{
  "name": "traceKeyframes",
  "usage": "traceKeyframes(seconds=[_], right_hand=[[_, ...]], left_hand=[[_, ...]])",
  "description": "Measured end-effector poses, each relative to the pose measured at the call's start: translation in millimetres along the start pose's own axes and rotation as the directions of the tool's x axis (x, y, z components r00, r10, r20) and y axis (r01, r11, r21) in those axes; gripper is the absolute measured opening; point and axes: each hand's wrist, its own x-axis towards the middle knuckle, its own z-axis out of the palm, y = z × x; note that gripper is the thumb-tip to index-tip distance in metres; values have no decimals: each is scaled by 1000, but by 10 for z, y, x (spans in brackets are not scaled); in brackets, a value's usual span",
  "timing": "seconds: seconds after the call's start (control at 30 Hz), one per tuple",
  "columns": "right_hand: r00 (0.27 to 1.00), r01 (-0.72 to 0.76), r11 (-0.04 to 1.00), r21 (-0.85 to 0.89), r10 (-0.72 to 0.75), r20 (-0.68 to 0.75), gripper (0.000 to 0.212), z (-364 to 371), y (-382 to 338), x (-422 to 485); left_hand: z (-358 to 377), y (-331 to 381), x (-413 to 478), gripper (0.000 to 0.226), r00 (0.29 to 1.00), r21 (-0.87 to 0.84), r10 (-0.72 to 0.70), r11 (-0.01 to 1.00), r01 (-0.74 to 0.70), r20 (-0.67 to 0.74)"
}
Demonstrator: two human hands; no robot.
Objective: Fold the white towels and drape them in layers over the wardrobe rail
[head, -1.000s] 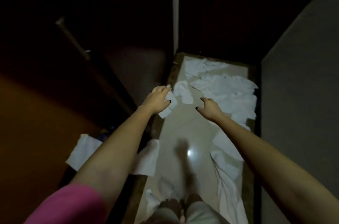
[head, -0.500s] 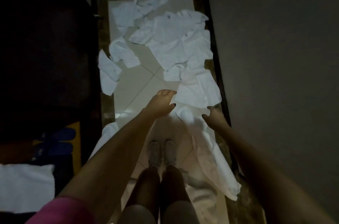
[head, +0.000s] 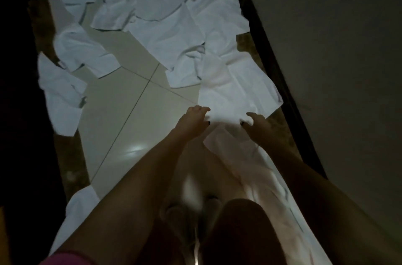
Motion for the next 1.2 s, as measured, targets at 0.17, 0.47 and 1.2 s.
traceKeyframes(seconds=[0.17, 0.47, 1.2], right_hand=[[998, -34, 999, 41, 36, -41, 59, 492, 429, 864], [937, 97, 993, -68, -114, -331, 18, 1096, 885, 1405], [954, 294, 919, 261, -265, -143, 22, -2127, -1211, -1949]], left_hand=[[629, -302, 862, 57, 996, 65, 87, 994, -87, 9], [1165, -728, 1435, 28, 965, 94, 192, 979, -178, -176], [-2346, 1177, -1823, 15, 960, -621, -160, 783, -20, -232]])
